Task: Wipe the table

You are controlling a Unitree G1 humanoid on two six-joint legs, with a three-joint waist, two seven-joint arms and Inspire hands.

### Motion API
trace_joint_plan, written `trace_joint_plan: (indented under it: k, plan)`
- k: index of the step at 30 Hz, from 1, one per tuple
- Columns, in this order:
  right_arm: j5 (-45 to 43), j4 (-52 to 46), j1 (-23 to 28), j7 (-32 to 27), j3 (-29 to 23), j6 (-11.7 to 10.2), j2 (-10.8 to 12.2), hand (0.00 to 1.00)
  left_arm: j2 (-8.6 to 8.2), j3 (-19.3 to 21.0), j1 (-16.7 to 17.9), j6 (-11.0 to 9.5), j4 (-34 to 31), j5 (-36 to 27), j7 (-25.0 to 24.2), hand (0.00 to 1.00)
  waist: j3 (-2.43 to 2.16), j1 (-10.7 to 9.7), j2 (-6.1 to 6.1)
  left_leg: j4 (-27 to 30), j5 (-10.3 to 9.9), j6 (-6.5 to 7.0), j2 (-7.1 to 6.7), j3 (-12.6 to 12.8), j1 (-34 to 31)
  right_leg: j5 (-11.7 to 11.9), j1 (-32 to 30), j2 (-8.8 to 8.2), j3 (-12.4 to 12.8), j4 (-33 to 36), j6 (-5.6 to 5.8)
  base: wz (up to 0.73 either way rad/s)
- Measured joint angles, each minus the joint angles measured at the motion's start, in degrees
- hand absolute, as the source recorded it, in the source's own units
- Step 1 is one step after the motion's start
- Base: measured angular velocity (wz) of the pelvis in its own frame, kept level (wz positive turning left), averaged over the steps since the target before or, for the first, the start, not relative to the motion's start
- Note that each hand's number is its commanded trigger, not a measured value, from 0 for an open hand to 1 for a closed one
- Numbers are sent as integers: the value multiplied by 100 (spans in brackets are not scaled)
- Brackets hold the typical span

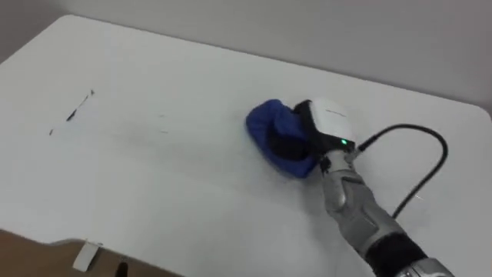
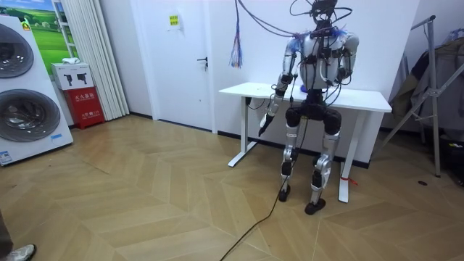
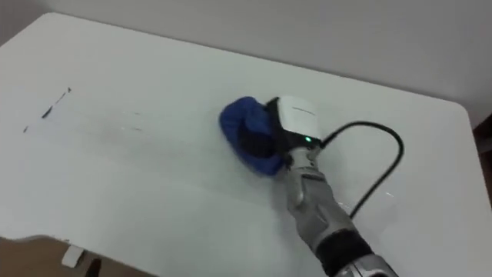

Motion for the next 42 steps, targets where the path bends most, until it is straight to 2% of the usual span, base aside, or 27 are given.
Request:
trace_joint_plan:
  k: [2, 3, 4, 6, 7, 9, 11, 13, 14, 15, 19, 21, 22, 24, 27, 28, 29, 30, 31, 32, 33, 35, 37, 38, 39, 40, 42]
  plan:
    - [11, 24, 258, -185, -87, -157, -46, 100, 6, -9, 220, 8, -50, 0, -22, 0, 3, -40, 10, -7, 3, 5, -10, -81, 40, 0, 80, -35, -30, -5, 1, 31]
    - [10, 112, 494, -426, -109, -381, -90, 100, 7, -1, 339, 11, -41, 3, -29, 0, 16, -134, 65, -4, 4, 7, -53, -118, 109, -3, 171, -66, -79, -11, 5, 27]
    - [9, 120, 626, -534, -170, -489, -87, 100, 11, 14, 390, 10, -39, 1, -31, 0, 9, -194, 89, -6, 4, 7, -81, -119, 145, -9, 218, -82, -77, -15, 14, 32]
    - [-38, 113, 1224, -979, -561, -994, -88, 100, 8, 269, 465, -28, -35, 124, -24, 0, -8, -509, 79, -21, 4, 7, -166, -59, 240, -40, 412, -157, -49, -99, 65, 34]
    - [-80, 112, 1378, -1103, -714, -1118, -88, 100, 8, 352, 486, -40, -32, 194, -25, 0, -11, -581, 80, -41, 4, 7, -179, -36, 270, -51, 442, -173, -43, -104, 82, 17]
    - [-96, -88, 2132, -1647, -1198, -1391, -187, 100, 62, 841, 494, -115, -63, 493, -13, 0, -54, -800, 38, -81, 5, 8, -223, 35, 340, -71, 483, -226, -4, -87, 119, -4]
    - [21, -103, 2609, -2080, -1439, -1532, -392, 100, 200, 1007, 484, -184, -61, 604, 90, 0, -114, -979, -12, -81, 0, 15, -276, 51, 350, -85, 505, -265, -1, -96, 156, -10]
    - [150, -28, 2951, -2327, -1851, -1593, -531, 100, 255, 1077, 454, -286, -52, 649, 175, 0, -129, -1126, 26, -89, -45, 89, -282, 89, 424, -72, 572, -268, 2, -96, 183, -7]
    - [299, 38, 3107, -2404, -2124, -1604, -611, 100, 246, 1139, 425, -311, -54, 637, 199, 0, -165, -1183, 78, -84, -127, 223, -255, 80, 427, -86, 592, -250, 2, -90, 206, -10]
    - [369, 144, 3129, -2408, -2327, -1603, -689, 100, 243, 1124, 402, -307, -56, 629, 205, 0, -178, -1261, 94, -67, -159, 264, -269, 73, 414, -101, 592, -268, 20, -85, 235, -13]
    - [744, 432, 2890, -2309, -2364, -1502, -763, 100, 223, 920, 274, -305, -303, 546, 202, 0, -185, -1264, 107, -45, -150, 287, -280, 145, 406, -73, 561, -291, 81, -80, 260, -14]
    - [906, 464, 2645, -2147, -2268, -1313, -708, 100, 151, 782, 257, -312, -335, 437, 208, 0, -186, -1236, 123, -39, -129, 290, -282, 178, 414, -71, 547, -289, 154, -81, 257, -21]
    - [919, 479, 2477, -2047, -2222, -1129, -639, 100, 106, 695, 143, -307, -238, 374, 204, 0, -186, -1205, 129, -37, -115, 289, -280, 177, 413, -61, 512, -274, 175, -79, 240, -46]
    - [917, 258, 1991, -1670, -1923, -510, -457, 100, -3, 550, 111, -269, -166, 294, 200, 0, -175, -962, 159, -39, -95, 293, -250, 108, 366, 42, 342, -165, 324, -61, 113, -84]
    - [727, -29, 1284, -1046, -1112, 58, -343, 100, -28, 220, -30, -195, 51, 275, 173, 0, -167, -703, 152, -38, -56, 247, -182, 28, 277, 122, 175, -44, 307, -65, 0, -44]
    - [631, -77, 1123, -934, -936, 101, -329, 100, -27, 148, -50, -180, 49, 242, 174, 0, -164, -678, 148, -37, -46, 229, -171, 6, 244, 121, 146, -32, 297, -58, -1, 7]
    - [473, -148, 770, -740, -668, 130, -298, 100, -19, -8, -121, -152, 49, 175, 171, 0, -135, -622, 142, -36, -26, 196, -160, -46, 181, 115, 96, -15, 234, -57, -12, 21]
    - [418, -189, 457, -579, -492, 114, -187, 100, -22, -80, -130, -139, 43, 177, 154, 0, -85, -574, 125, -42, 0, 174, -152, -84, 134, 106, 46, 1, 173, -56, -26, 23]
    - [389, -222, 343, -509, -438, 94, -152, 100, -22, -94, -128, -139, 26, 180, 149, 0, -64, -503, 124, -42, 8, 166, -138, -106, 122, 106, 28, 14, 163, -61, -28, 24]
    - [366, -281, 224, -438, -380, 0, -145, 100, -16, -90, -105, -138, 5, 175, 146, 0, -18, -353, 113, -52, 17, 152, -115, -137, 106, 108, 16, 36, 143, -92, -32, 32]
    - [354, -292, 224, -399, -344, -63, -145, 100, -5, -75, -11, -124, -6, 169, 151, 0, -15, -287, 115, -65, 23, 151, -111, -175, 106, 108, 32, 40, 87, -91, -31, 34]
    - [205, -224, 371, -374, -315, -149, -180, 100, 5, -59, 252, -65, -82, 108, 155, 0, -28, -308, 103, -58, 22, 159, -129, -253, 126, 108, 73, 29, 13, -91, -31, 39]
    - [27, -82, 819, -444, -546, -314, -256, 100, -11, 23, 376, -3, -84, 113, 101, 0, -40, -426, 76, -66, 32, 179, -159, -235, 100, 103, 105, -13, -5, -74, -23, 49]
    - [96, -116, 1217, -740, -797, -618, -260, 100, -11, 88, 435, -21, -12, 113, 91, 0, -43, -538, 84, -70, 44, 200, -204, -154, 140, 68, 159, -74, 10, -41, 28, 31]
    - [103, -50, 1500, -1022, -955, -905, -266, 100, 3, 206, 526, -22, 0, 115, 92, 0, -40, -659, 103, -51, 45, 201, -233, 22, 201, 17, 184, -166, 10, 51, 85, 16]
    - [126, -8, 1629, -1168, -1043, -1038, -267, 100, 4, 300, 555, -22, -2, 119, 96, 0, -56, -726, 75, -47, 44, 202, -251, 112, 242, -18, 185, -201, 10, 162, 96, 5]
    - [164, -2, 2244, -1603, -1627, -1317, -357, 100, 78, 679, 502, -50, 5, 140, 113, 0, -38, -1098, 130, -34, -1, 274, -270, 464, 406, -159, 104, -453, -24, 838, 186, 16]
